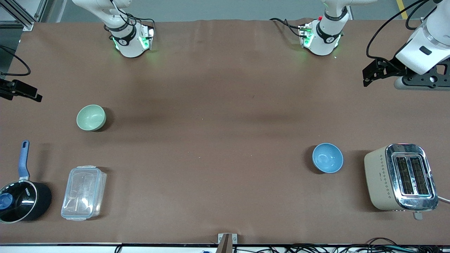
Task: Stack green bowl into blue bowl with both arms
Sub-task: 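Move the left gripper down toward the light blue bowl rim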
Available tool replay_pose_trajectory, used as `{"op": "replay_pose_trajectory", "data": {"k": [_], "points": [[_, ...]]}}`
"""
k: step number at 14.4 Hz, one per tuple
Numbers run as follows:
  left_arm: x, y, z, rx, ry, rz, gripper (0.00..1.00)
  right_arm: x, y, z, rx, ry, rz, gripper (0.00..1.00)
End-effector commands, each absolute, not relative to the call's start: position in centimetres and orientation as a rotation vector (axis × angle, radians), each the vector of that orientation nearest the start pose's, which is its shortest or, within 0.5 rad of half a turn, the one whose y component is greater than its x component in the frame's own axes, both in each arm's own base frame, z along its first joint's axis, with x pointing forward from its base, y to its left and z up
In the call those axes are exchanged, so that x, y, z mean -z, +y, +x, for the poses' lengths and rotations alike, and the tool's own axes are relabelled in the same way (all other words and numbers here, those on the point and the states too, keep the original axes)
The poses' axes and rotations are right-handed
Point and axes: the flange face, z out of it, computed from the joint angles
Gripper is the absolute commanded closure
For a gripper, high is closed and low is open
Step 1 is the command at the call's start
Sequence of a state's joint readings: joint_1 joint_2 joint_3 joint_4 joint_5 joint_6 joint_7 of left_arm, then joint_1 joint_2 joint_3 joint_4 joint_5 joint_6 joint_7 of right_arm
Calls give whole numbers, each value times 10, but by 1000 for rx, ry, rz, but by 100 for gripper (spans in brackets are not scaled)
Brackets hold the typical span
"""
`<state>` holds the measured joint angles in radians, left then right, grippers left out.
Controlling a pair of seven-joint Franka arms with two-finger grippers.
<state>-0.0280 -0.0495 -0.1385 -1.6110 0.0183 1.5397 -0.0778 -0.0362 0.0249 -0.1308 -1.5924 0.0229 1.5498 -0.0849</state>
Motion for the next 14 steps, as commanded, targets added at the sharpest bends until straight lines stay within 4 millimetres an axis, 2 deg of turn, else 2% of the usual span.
{"op": "replay_pose_trajectory", "data": {"k": [1, 3, 5, 7, 9, 12, 14], "points": [[-636, -83, 532, -44, 152, -3113, 0, -606, -89, 549, -85, 96, -3118, 1], [-636, -81, 539, -41, 132, -3111, 0, -607, -86, 551, -79, 96, -3126, 1], [-613, -69, 553, -105, 106, -3109, 0, -606, -91, 551, -77, 110, -3127, 1], [-568, -59, 575, -196, 76, -3110, 0, -605, -90, 550, -80, 106, -3126, 2], [-520, -54, 594, -176, 47, -3117, 0, -605, -91, 550, -80, 103, -3126, 2], [-440, -54, 596, -41, 49, -3122, 0, -601, -90, 550, -92, 99, -3128, 1], [-390, -46, 596, 69, 37, -3130, 0, -584, -97, 553, -107, 103, -3128, 1]]}}
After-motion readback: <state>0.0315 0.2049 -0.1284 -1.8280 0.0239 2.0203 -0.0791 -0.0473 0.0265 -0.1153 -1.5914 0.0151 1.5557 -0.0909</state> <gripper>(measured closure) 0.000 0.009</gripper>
